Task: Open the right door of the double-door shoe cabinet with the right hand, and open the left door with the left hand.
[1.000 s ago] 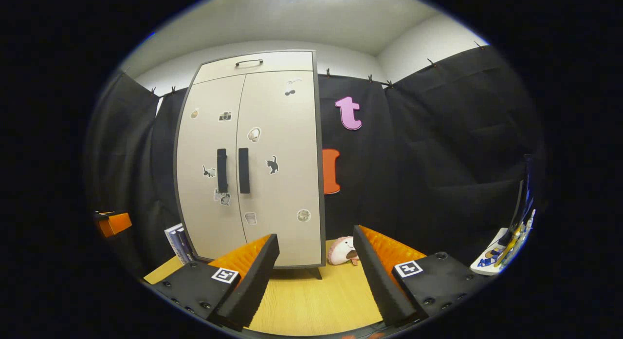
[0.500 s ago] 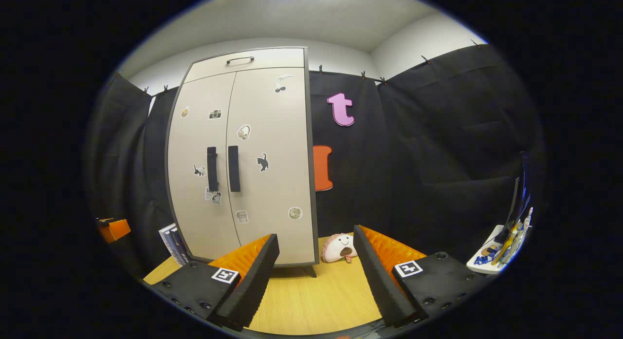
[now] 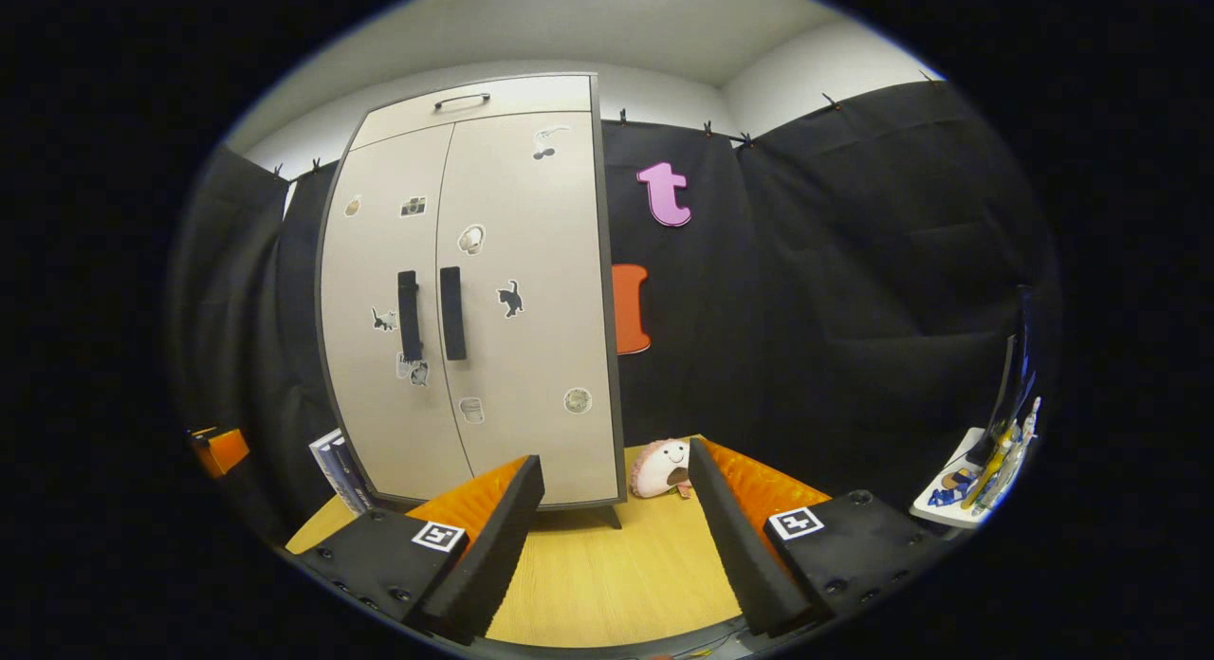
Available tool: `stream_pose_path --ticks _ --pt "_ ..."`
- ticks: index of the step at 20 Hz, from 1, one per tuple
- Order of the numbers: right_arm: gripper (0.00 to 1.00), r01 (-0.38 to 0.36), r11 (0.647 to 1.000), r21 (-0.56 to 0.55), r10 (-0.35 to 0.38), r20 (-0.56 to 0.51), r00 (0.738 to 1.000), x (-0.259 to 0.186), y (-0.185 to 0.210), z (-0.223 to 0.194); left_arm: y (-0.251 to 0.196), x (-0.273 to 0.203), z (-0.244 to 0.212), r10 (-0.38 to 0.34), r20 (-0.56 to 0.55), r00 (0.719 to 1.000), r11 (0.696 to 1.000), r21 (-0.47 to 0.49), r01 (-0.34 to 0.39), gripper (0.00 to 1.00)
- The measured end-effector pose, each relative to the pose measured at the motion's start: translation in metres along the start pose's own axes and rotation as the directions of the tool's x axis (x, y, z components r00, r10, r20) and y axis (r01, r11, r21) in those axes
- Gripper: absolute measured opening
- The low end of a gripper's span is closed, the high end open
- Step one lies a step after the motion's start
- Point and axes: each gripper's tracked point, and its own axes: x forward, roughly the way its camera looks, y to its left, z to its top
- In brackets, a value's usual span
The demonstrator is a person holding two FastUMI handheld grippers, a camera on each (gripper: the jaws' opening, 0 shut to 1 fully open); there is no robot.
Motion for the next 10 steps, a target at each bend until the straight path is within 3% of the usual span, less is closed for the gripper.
stream_pose_path --ticks 1,2,3,6,7,10 --pt "1.00 -0.008 1.000 0.005 0.008 -0.002 1.000 0.007 0.007 0.003 0.003 0.001 -0.002 0.004 -0.003 1.000 1.000 0.002 -0.004 0.95" --pt "0.93 -0.016 1.000 0.005 0.016 -0.004 1.000 0.015 0.016 0.008 0.006 0.001 -0.004 0.008 -0.008 1.000 1.000 0.004 -0.008 0.95" --pt "1.00 -0.027 1.000 0.002 0.027 0.000 1.000 0.023 0.025 0.013 0.008 0.000 -0.006 0.011 -0.010 1.000 1.000 0.005 -0.011 0.92" --pt "1.00 -0.066 0.998 -0.011 0.066 0.013 0.998 0.056 0.057 0.031 0.019 0.000 -0.010 0.024 -0.016 1.000 1.000 0.011 -0.024 0.95" --pt "0.93 -0.080 0.997 -0.008 0.080 0.007 0.997 0.068 0.068 0.034 0.023 0.000 -0.011 0.031 -0.018 0.999 0.999 0.014 -0.031 0.95" --pt "1.00 -0.120 0.993 0.004 0.120 0.010 0.993 0.104 0.101 0.050 0.037 -0.002 -0.018 0.055 -0.029 0.998 0.998 0.018 -0.054 0.95"
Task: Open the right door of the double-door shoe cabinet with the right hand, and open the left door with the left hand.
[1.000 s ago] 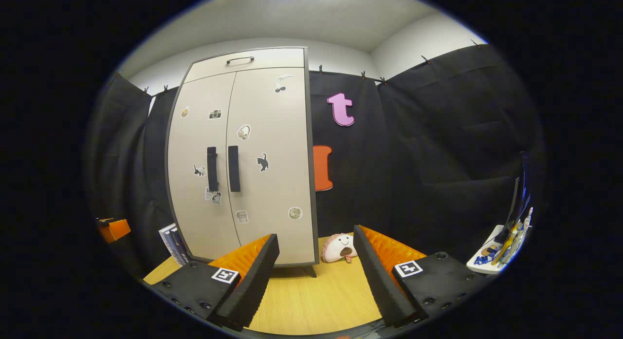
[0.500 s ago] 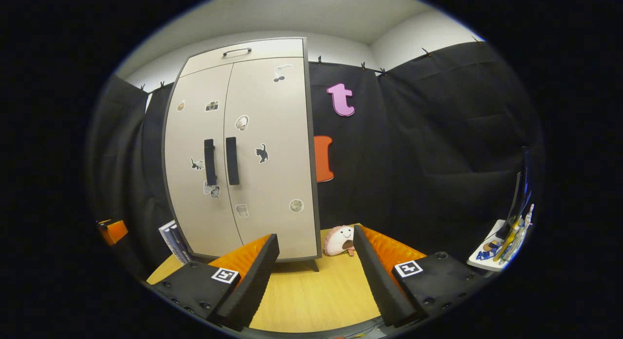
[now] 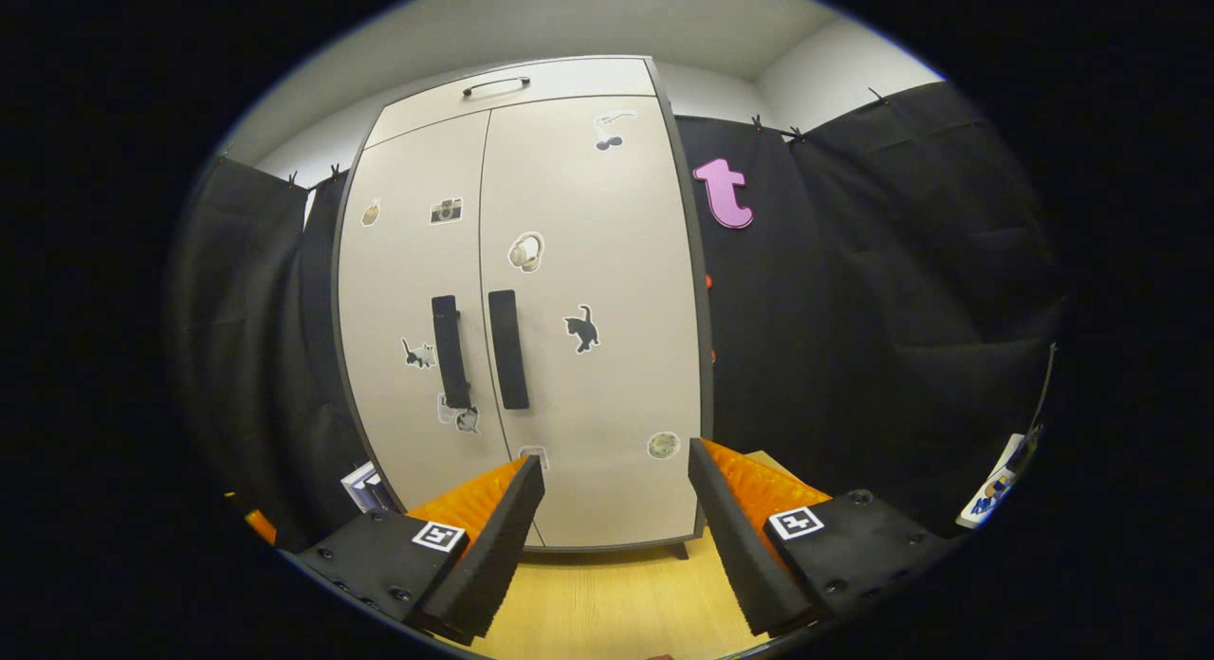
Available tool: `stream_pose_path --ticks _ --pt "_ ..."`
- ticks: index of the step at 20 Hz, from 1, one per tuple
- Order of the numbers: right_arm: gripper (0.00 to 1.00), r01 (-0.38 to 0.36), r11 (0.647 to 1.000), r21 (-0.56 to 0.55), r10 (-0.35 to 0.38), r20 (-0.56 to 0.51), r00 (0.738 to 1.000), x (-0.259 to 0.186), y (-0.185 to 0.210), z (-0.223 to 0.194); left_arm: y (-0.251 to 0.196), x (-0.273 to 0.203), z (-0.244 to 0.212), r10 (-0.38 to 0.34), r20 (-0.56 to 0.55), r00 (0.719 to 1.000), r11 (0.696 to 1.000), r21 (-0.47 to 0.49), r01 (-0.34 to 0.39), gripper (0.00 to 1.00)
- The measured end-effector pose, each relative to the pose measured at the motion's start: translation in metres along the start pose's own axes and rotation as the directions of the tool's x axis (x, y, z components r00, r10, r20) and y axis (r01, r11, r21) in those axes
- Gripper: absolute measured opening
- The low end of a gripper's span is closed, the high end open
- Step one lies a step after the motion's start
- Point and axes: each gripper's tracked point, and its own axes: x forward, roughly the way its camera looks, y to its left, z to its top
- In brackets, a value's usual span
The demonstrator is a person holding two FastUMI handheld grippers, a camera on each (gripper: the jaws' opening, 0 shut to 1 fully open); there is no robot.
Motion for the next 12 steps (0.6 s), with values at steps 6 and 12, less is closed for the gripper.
stream_pose_path --ticks 6,12 --pt "1.00 -0.056 0.998 -0.010 0.056 0.000 0.998 0.067 0.046 0.022 0.025 0.001 -0.013 0.059 -0.033 0.998 0.998 -0.014 -0.059 0.95" --pt "1.00 -0.084 0.996 -0.007 0.084 -0.015 0.996 0.113 0.074 0.032 0.037 0.006 -0.018 0.087 -0.039 0.995 0.996 -0.019 -0.088 0.95"
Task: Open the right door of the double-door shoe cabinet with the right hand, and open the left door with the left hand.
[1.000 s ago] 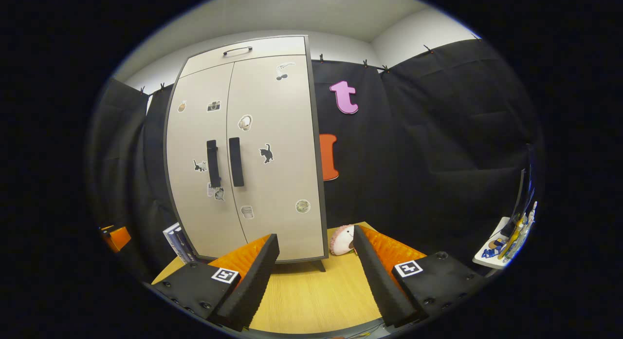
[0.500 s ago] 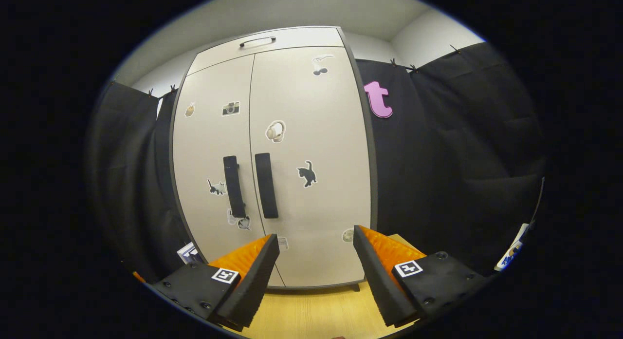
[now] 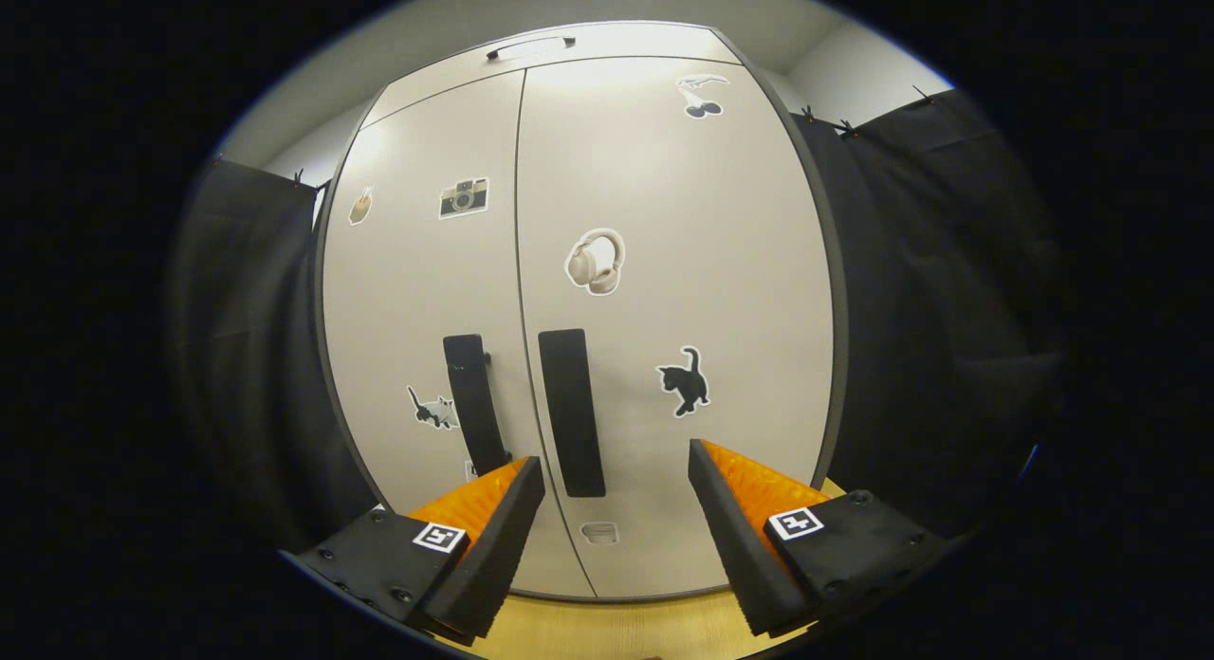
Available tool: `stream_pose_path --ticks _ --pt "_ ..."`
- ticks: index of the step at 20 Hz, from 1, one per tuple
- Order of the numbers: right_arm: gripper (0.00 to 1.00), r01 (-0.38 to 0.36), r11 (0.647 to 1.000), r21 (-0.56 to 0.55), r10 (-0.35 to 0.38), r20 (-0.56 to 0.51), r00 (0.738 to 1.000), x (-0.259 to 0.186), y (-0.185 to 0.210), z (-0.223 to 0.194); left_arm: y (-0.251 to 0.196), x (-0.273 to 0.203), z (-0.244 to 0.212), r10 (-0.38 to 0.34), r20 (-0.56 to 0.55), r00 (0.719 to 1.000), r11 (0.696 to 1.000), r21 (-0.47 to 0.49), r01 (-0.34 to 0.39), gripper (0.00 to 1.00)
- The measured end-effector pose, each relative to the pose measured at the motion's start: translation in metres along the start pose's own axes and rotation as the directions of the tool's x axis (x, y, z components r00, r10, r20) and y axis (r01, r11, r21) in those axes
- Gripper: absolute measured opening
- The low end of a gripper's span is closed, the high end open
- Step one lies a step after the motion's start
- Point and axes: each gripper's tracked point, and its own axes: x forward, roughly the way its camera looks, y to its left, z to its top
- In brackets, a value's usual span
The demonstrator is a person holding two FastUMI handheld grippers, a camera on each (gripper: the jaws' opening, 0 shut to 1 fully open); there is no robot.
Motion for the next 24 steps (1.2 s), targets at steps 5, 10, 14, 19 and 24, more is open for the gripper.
stream_pose_path --ticks 5,10,14,19,24 --pt "1.00 -0.019 1.000 -0.001 0.019 -0.014 1.000 0.027 0.019 0.000 0.011 0.002 -0.002 0.026 0.001 1.000 1.000 0.005 -0.026 0.95" --pt "0.79 -0.008 1.000 -0.001 0.008 -0.026 1.000 0.050 0.022 0.002 0.025 0.005 -0.003 0.055 0.002 0.999 0.998 -0.007 -0.055 0.95" --pt "0.58 0.003 1.000 0.011 -0.003 -0.047 0.999 0.060 0.018 -0.001 0.030 0.008 -0.003 0.061 0.005 0.998 0.998 -0.004 -0.061 0.95" --pt "0.40 -0.004 1.000 0.023 0.005 -0.058 0.998 0.062 0.020 -0.001 0.033 0.008 -0.001 0.060 0.009 0.998 0.998 0.005 -0.060 0.95" --pt "0.29 -0.025 0.999 -0.020 0.024 -0.053 0.998 0.057 0.019 -0.005 0.032 0.000 -0.001 0.063 0.013 0.998 0.998 0.023 -0.063 0.95"
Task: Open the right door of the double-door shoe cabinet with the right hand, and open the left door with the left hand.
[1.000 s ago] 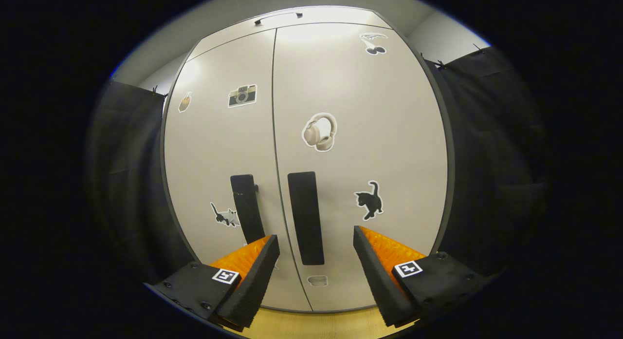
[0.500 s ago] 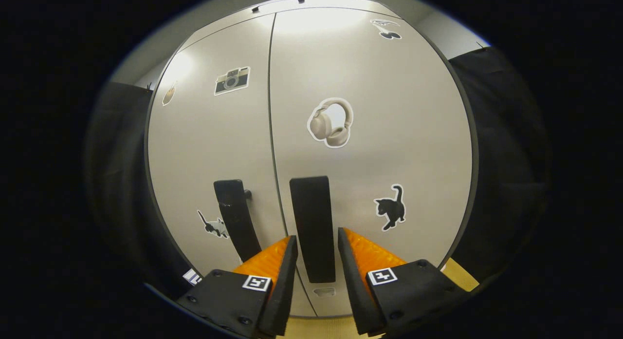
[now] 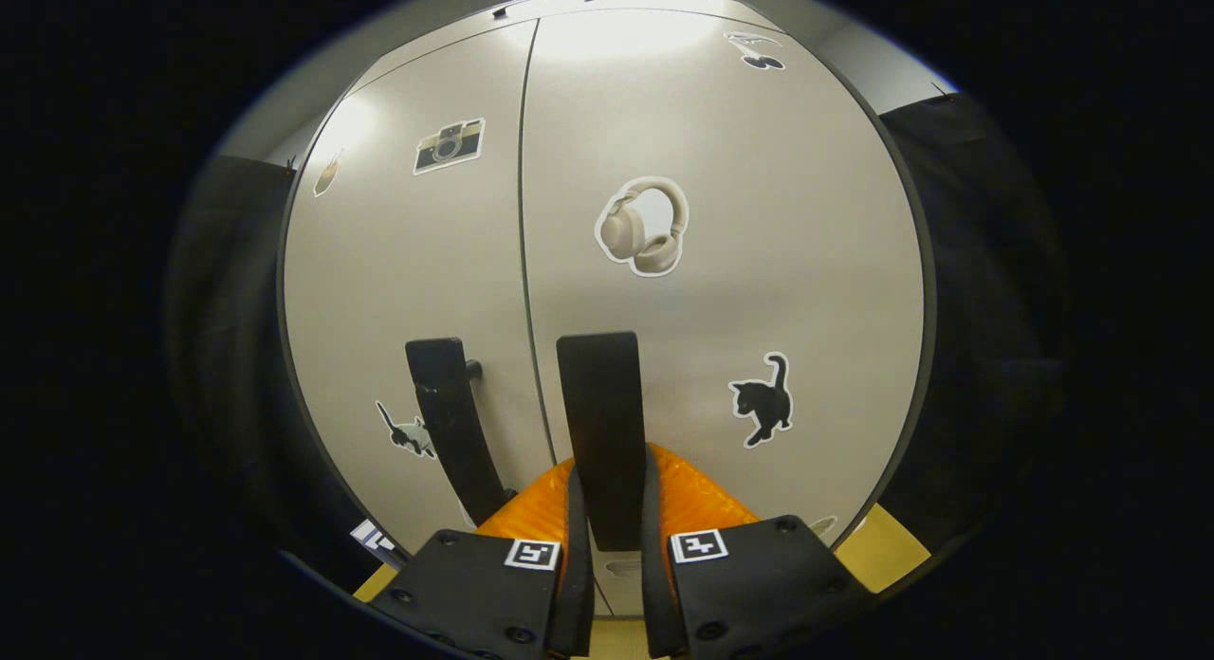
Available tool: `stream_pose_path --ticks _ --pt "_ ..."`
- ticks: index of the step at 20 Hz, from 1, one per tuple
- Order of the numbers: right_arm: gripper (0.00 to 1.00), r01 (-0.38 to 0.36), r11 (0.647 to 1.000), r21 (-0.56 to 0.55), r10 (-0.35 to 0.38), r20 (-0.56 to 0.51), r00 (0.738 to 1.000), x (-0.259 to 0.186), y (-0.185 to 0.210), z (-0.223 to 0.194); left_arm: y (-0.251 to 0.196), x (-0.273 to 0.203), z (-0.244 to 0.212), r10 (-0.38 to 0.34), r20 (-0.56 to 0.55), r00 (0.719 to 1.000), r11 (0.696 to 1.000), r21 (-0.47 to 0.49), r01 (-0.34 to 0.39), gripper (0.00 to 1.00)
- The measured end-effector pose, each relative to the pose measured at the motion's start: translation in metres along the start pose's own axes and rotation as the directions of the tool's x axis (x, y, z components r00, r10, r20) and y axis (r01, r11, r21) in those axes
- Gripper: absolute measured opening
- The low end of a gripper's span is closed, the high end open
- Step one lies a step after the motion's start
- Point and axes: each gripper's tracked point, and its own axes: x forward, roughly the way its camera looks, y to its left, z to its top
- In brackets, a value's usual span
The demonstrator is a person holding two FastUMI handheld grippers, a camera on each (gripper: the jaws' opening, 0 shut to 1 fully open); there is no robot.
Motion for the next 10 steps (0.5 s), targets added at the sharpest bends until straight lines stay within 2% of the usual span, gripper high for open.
stream_pose_path --ticks 1,2,10 --pt "0.29 -0.005 1.000 0.005 0.005 -0.003 1.000 -0.004 0.000 0.000 0.000 -0.002 0.000 0.001 0.002 1.000 1.000 0.000 -0.001 0.95" --pt "0.21 -0.016 1.000 0.001 0.016 -0.008 1.000 -0.006 0.000 -0.001 -0.002 -0.004 -0.001 -0.001 0.001 1.000 1.000 -0.002 0.001 0.95" --pt "0.21 -0.100 0.995 -0.008 0.099 -0.030 0.995 -0.040 -0.005 -0.002 -0.023 -0.018 -0.001 -0.038 0.004 0.999 0.999 -0.006 0.038 0.95"
